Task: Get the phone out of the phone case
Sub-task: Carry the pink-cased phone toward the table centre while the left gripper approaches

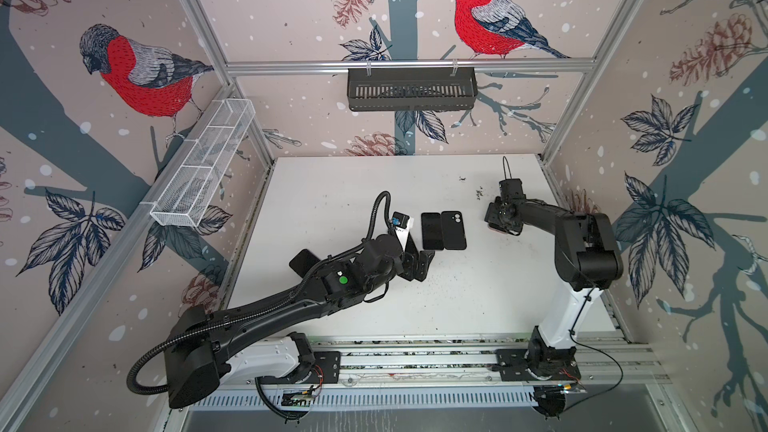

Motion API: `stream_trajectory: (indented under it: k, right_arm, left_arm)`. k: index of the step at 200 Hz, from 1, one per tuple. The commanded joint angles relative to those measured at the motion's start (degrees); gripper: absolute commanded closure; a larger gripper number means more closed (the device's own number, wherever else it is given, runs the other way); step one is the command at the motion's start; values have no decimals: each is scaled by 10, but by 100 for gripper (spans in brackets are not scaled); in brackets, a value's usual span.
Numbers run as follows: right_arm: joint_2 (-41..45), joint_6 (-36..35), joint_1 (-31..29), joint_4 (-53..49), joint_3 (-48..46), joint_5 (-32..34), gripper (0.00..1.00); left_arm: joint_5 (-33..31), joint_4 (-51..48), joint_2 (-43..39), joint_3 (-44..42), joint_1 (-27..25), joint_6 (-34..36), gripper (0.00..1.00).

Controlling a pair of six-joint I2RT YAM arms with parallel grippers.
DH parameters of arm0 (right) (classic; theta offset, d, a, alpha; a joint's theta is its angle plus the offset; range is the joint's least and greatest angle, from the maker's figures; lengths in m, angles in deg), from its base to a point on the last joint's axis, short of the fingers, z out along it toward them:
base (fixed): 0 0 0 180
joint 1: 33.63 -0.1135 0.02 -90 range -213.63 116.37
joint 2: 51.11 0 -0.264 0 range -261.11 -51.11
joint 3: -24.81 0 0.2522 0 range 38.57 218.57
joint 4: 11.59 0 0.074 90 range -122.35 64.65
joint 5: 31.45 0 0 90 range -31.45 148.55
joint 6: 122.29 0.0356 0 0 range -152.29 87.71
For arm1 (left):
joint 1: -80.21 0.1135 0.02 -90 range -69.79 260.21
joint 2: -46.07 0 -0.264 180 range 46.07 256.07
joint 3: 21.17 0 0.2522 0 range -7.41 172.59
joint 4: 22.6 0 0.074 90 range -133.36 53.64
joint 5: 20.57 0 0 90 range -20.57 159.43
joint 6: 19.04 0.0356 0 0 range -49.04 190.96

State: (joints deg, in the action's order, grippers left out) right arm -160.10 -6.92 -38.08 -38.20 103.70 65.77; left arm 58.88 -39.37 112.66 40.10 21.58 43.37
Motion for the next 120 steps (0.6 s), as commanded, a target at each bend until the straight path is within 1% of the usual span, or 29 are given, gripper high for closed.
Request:
stream_trajectory:
  k: [1,53,86,120]
  right_arm:
    - [7,2,-1,-36,-7,-12,27]
    - [40,0,-1,-25,-29,-15,36]
    - [71,-4,-5,-9,-53,-26,40]
    - [118,-9,-18,12,-82,-37,43]
  left_arm:
    - [20,46,20,16,1,-11,4]
    - [33,76,69,34,3,-30,4]
    - [37,83,108,56,20,-64,4]
    - [63,98,155,87,44,-97,4]
